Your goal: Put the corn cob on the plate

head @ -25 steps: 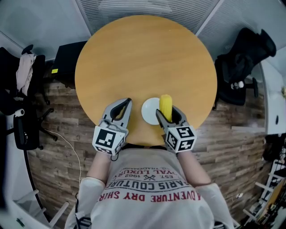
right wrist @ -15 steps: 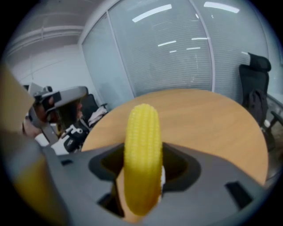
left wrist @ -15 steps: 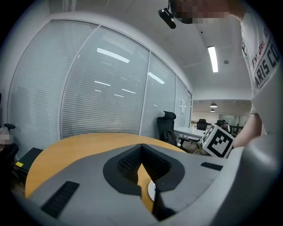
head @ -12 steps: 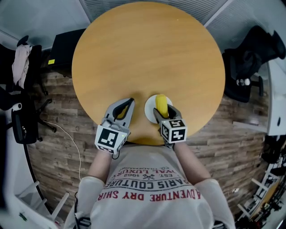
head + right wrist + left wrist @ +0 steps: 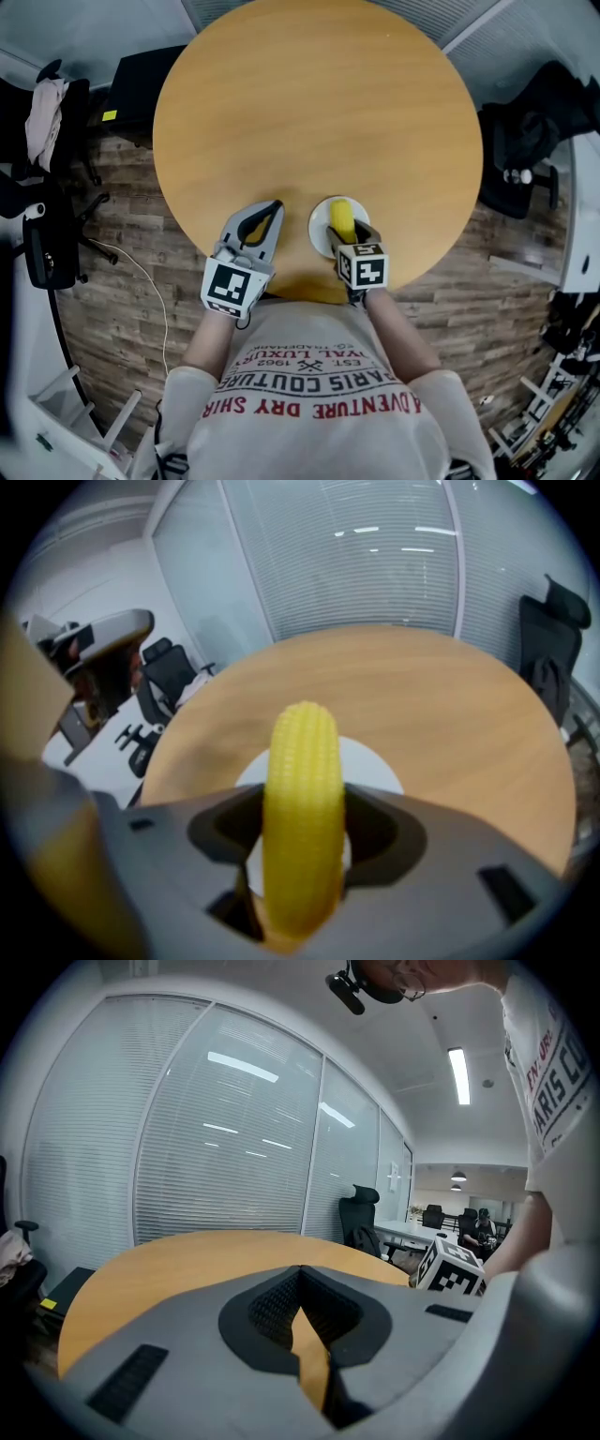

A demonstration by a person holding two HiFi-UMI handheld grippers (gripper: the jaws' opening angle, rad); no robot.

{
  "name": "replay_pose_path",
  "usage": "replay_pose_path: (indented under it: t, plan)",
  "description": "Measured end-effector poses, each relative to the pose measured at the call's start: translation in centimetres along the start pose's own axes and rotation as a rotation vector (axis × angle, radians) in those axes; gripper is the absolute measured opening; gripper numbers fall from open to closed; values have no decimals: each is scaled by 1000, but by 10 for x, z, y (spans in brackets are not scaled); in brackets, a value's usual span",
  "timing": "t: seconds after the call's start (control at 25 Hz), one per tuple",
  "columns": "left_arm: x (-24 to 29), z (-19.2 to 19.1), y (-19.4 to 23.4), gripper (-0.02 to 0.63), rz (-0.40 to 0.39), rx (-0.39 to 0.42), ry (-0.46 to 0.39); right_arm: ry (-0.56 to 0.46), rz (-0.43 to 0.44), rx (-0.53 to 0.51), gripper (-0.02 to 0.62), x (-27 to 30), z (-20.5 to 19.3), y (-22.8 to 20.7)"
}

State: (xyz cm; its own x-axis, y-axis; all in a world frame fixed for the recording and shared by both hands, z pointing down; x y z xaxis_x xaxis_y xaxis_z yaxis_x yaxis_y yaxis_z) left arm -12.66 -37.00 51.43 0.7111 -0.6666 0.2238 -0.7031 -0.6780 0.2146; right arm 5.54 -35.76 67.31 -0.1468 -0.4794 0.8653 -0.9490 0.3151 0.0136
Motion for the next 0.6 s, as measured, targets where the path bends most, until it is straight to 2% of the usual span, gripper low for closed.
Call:
replay_pose_path:
  t: [0.2,0.36,0.6]
  plan:
    - [2,-4,-1,32,-6,-13,7,47,-20,12,265,6,-4,-1]
    - [0,-6,5,32,-5,6,10,58,-29,17,265,9,-3,1]
    - [2,-6,9,32,-9,-11,5,41,-23,44,267,4,4,1]
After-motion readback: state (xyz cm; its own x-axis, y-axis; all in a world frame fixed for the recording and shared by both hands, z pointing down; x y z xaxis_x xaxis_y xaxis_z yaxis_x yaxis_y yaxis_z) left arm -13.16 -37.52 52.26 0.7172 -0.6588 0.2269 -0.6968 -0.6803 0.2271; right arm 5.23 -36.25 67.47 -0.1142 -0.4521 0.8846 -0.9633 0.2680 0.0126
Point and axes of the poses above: the fingertips, and each gripper's own axes: x forward along the fingers, y to its left, z out of its top, the point moved 4 cm from there along -x, backward along the fingers, and after that the axes turned 15 degrees about -z, right-handed, at the moved point
